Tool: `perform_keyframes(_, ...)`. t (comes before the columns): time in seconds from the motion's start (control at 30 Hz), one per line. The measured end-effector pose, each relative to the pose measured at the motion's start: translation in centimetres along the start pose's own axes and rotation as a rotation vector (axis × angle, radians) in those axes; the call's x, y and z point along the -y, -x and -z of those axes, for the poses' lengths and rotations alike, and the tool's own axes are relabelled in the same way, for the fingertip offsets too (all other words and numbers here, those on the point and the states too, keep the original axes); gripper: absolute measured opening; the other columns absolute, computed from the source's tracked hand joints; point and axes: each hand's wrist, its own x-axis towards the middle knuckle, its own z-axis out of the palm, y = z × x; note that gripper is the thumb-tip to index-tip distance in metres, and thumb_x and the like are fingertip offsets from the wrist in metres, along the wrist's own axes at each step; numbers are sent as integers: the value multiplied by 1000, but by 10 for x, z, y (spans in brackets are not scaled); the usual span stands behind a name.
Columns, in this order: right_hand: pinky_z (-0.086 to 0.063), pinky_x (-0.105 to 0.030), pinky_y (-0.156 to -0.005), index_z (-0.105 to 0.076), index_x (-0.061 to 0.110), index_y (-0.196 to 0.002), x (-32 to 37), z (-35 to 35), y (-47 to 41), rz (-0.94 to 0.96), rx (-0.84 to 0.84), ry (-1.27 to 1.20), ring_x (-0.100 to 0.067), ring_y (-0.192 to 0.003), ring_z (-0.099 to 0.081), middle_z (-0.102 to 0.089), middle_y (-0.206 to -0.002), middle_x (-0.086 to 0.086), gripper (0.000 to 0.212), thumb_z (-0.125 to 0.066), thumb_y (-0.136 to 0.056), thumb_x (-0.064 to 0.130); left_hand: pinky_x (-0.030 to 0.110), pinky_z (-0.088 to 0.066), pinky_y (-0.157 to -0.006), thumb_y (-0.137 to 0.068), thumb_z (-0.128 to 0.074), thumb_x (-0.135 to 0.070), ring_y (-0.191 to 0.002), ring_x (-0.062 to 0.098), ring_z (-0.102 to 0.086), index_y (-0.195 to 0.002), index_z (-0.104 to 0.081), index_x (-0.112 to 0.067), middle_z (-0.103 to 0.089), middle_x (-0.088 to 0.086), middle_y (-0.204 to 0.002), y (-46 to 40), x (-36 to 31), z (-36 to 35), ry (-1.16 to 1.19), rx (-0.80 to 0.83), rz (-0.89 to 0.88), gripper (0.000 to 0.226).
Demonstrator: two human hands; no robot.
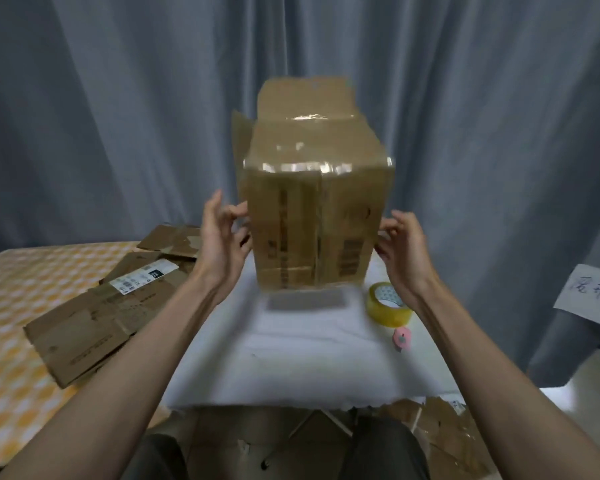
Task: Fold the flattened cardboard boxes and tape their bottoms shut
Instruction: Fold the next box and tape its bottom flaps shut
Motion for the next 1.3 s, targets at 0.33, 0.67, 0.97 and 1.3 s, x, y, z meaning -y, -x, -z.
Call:
perform_keyframes(0.33, -46, -46, -104, -67, 23, -122, -59, 6, 15, -282, 33, 64, -27, -114, -58, -67, -123, -11, 50, -42, -98, 59, 24, -55, -89, -101, -25, -63, -109, -2, -64, -124, -55, -54, -69, -24, -115, 5, 44, 11, -330, 48, 104, 39)
perform_keyframes(0.67, -48, -36, -101, -61, 25, -133, -61, 6, 23, -148, -30, 57, -14, -122, -61, -67, -129, 5, 52, -37, -100, 57, 45, -44, -107, -89, -41, -73, -122, 18, -60, -143, -49, -32, -64, -3, -134, 24, 59, 47, -180, -119, -101, 68)
perform_keyframes(0.97, -47, -47, -108, -62, 28, -127, -54, -3, 5, -22, -262, 232, -16, -115, -65, -70, -120, 3, 37, -45, -100, 46, 5, -44, -92, -80, -80, -38, -118, -19, -46, -144, -43, -33, -47, -32, -133, 33, 37, 23, -563, -102, -336, 74)
perform_keyframes(1.3, -45, -44, -110, -62, 29, -130, -59, -5, 8, 4, -369, 329, -14, -120, -59, -66, -126, 7, 36, -40, -103, 41, 36, -33, -117, -77, -82, -9, -141, 15, -38, -155, -23, -29, -36, -7, -157, 9, 57, 2, -1021, -300, -324, 100)
